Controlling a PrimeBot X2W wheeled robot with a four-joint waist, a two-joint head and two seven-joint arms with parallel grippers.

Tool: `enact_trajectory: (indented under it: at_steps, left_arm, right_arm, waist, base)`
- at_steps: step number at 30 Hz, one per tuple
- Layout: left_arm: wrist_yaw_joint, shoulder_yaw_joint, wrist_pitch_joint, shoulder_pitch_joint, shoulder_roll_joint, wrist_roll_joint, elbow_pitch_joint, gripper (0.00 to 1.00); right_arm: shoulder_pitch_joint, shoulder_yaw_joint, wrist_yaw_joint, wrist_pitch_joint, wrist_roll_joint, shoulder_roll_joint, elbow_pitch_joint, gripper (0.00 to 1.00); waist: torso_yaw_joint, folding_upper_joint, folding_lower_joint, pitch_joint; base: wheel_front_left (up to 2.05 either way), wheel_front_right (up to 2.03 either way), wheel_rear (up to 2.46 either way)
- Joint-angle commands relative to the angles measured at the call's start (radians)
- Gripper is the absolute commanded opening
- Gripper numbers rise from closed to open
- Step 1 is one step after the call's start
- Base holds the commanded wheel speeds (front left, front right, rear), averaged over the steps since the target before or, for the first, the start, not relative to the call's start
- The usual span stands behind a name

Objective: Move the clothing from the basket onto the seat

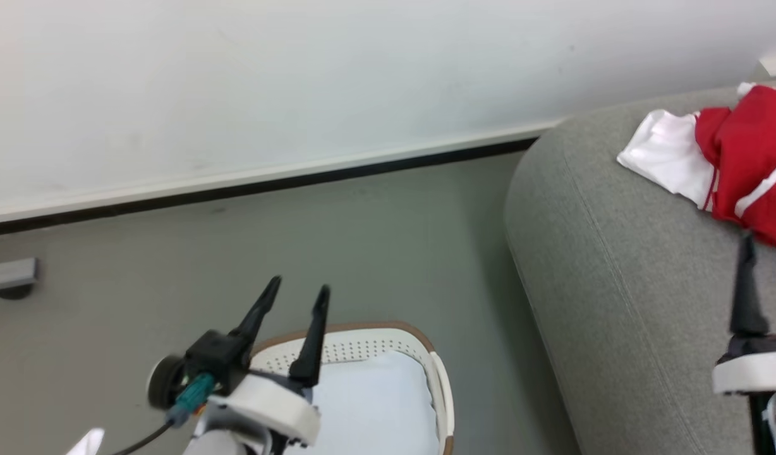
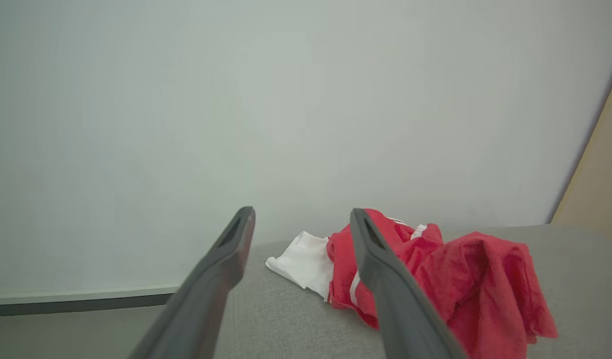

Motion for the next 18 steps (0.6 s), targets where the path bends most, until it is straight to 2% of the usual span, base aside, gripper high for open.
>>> enact_trajectory:
  at_steps: [1, 7, 18]
  left_arm:
    - [0.009, 0.027, -0.008, 0.045, 0.008, -0.013, 0.007, 1.0]
    - [0.015, 0.131, -0.009, 0.15, -0.008, 0.026, -0.017, 1.0]
    - [-0.044, 0.291, -0.008, 0.283, -0.072, 0.105, -0.008, 1.0]
  right_arm:
    - [0.042, 0.024, -0.002, 0.001, -0.005, 0.012, -0.02, 1.0]
    - [0.118, 0.084, -0.002, 0.001, -0.003, 0.039, -0.035, 1.0]
    - [0.197, 0.176, -0.002, 0.001, 0.016, 0.06, 0.027, 1.0]
  waist:
    - [0.032, 0.0, 0.0001, -0.039]
    - [0.073, 0.0, 0.0001, -0.086]
    - [0.107, 0.0, 0.0001, -0.142]
  base:
    - [0.0, 0.0, 0.0]
    - [0.0, 0.0, 0.0]
    - [0.0, 0.0, 0.0]
